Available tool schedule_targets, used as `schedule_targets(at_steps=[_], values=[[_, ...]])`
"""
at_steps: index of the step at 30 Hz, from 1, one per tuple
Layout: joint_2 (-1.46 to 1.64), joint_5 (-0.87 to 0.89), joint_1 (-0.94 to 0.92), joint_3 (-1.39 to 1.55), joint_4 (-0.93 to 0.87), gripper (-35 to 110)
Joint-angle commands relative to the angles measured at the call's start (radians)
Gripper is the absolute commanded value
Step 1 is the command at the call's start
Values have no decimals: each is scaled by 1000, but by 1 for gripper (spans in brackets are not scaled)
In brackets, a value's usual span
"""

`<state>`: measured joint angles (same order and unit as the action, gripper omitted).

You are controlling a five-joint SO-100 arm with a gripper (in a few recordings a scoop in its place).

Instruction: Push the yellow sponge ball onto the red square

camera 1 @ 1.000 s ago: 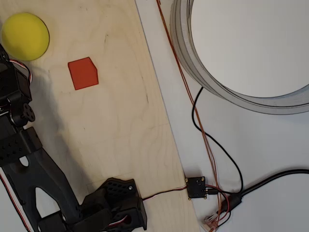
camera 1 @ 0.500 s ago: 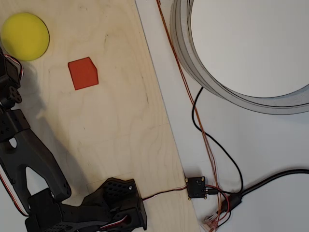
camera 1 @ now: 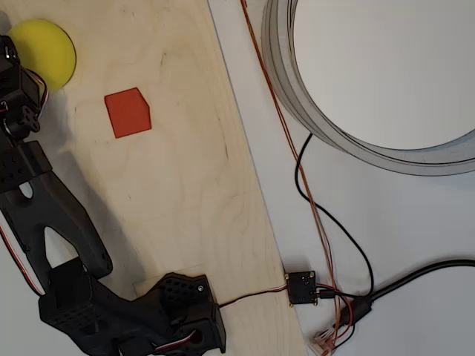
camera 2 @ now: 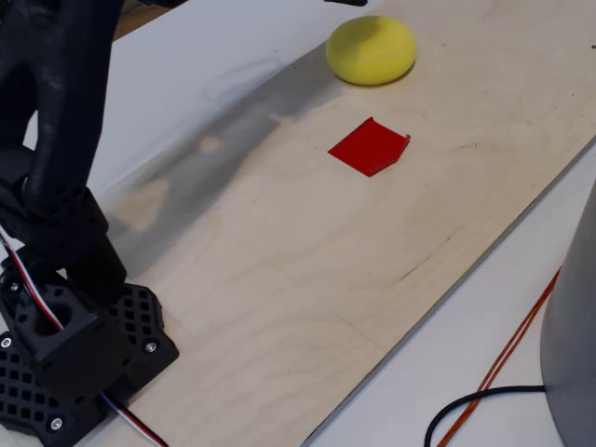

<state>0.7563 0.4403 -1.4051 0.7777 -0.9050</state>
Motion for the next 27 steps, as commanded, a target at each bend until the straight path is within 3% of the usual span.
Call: schedule_targets(at_steps=[1, 20, 27], values=[[14, 18, -32, -29, -15, 20], [-161, 74, -83, -149, -14, 20], [-129, 94, -84, -60, -8, 20]])
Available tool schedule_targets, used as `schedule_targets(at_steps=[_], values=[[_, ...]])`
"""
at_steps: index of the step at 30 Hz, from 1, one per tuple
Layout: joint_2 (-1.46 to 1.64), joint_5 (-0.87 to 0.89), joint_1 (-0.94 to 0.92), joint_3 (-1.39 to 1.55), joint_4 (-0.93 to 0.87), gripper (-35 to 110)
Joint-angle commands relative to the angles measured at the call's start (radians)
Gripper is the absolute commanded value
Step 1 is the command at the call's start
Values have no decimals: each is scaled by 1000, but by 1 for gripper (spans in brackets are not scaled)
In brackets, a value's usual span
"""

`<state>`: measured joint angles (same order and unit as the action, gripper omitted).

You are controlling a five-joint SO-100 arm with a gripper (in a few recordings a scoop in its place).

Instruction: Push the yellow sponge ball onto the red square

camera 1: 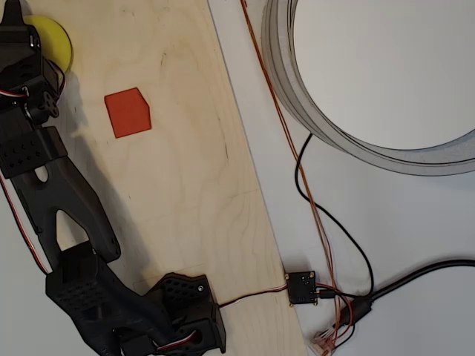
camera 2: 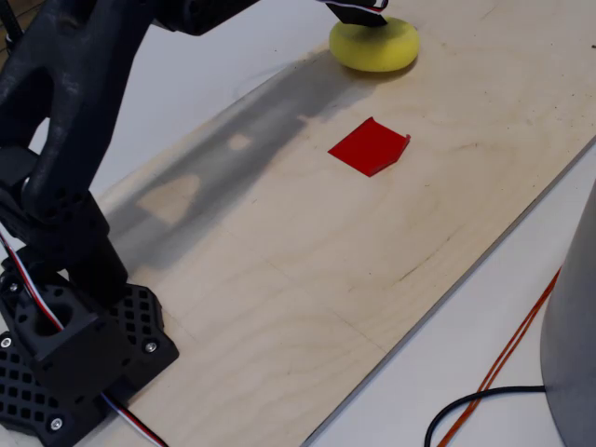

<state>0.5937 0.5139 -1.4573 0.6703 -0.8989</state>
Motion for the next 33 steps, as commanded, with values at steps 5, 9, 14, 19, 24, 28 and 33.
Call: schedule_targets(at_steps=[5, 9, 14, 19, 24, 28, 33], values=[[173, 15, -35, 334, 133, 20], [222, 15, -37, 446, 193, 20], [268, 17, -40, 546, 247, 20], [324, 21, -46, 658, 288, 20], [385, 23, -52, 746, 290, 20], [430, 31, -55, 815, 296, 20], [492, 44, -55, 923, 328, 19]])
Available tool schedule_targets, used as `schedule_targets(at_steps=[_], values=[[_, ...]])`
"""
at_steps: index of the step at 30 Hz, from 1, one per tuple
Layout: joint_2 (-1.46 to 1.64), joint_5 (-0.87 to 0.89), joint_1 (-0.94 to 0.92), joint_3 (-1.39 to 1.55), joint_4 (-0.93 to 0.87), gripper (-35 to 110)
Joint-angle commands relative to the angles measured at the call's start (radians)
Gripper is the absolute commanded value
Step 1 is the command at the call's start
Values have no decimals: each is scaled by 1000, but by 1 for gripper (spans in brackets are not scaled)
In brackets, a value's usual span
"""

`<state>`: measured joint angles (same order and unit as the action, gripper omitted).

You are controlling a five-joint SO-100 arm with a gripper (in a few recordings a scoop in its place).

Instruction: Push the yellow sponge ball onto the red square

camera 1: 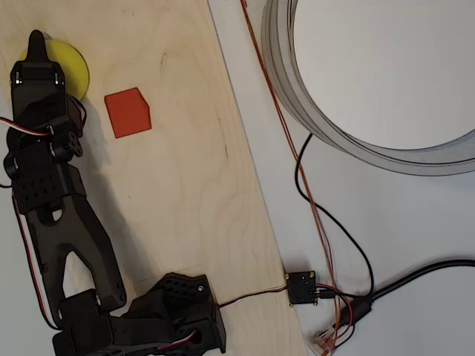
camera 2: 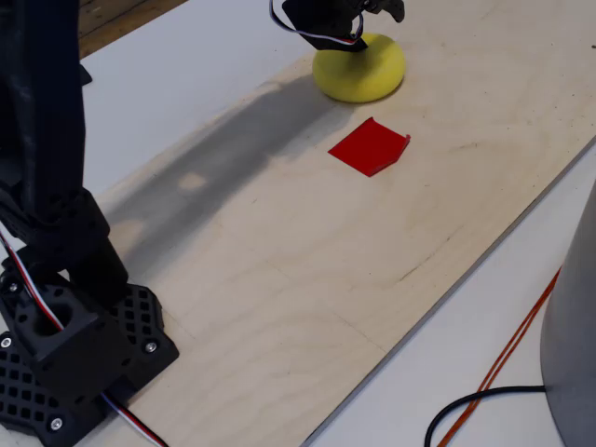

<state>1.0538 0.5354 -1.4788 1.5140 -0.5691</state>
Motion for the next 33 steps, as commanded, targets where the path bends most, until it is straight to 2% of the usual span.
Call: schedule_targets(at_steps=[1, 14, 33], values=[[46, 23, -34, 100, 2, 19], [259, 32, -41, 439, 121, 19], [485, 18, -72, 709, 187, 19]])
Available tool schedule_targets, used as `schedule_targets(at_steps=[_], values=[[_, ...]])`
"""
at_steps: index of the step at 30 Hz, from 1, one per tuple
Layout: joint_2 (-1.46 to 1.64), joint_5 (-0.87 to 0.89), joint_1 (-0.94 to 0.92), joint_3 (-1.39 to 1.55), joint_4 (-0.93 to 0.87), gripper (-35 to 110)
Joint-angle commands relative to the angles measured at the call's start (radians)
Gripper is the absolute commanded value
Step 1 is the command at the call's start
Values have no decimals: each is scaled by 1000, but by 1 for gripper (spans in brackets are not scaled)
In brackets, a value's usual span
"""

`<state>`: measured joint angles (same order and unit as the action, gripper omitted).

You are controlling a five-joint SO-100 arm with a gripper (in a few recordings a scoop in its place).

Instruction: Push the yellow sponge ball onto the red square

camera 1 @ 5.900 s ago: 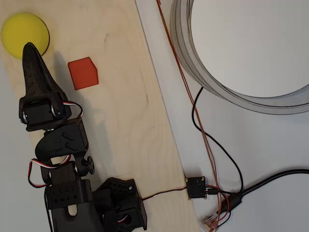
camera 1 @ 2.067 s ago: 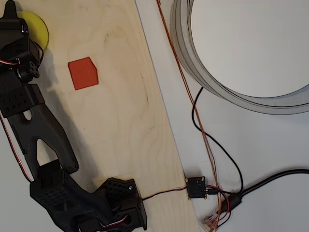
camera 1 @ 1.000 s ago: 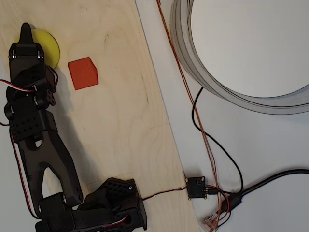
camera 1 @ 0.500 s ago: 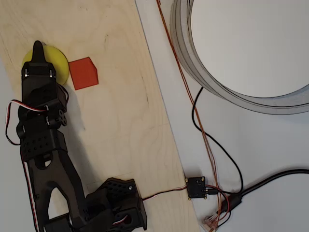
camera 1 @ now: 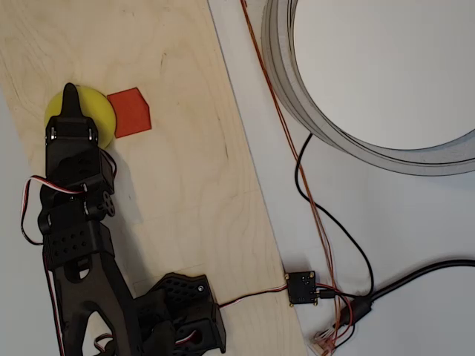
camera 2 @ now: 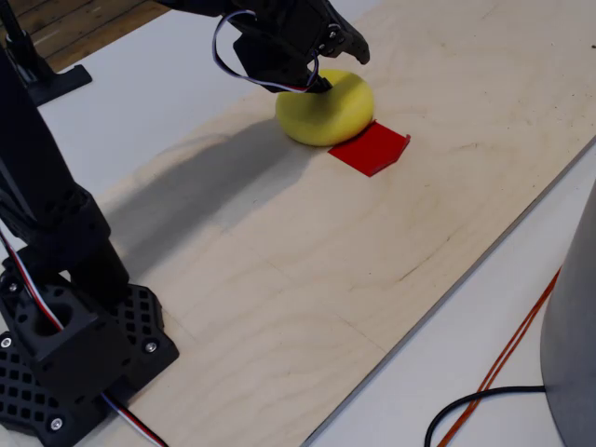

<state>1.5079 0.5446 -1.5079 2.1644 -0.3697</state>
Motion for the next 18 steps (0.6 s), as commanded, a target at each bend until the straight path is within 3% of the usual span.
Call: schedule_targets(at_steps=[1, 18], values=[[37, 5, -46, 61, -12, 19], [101, -54, -44, -25, -29, 18]])
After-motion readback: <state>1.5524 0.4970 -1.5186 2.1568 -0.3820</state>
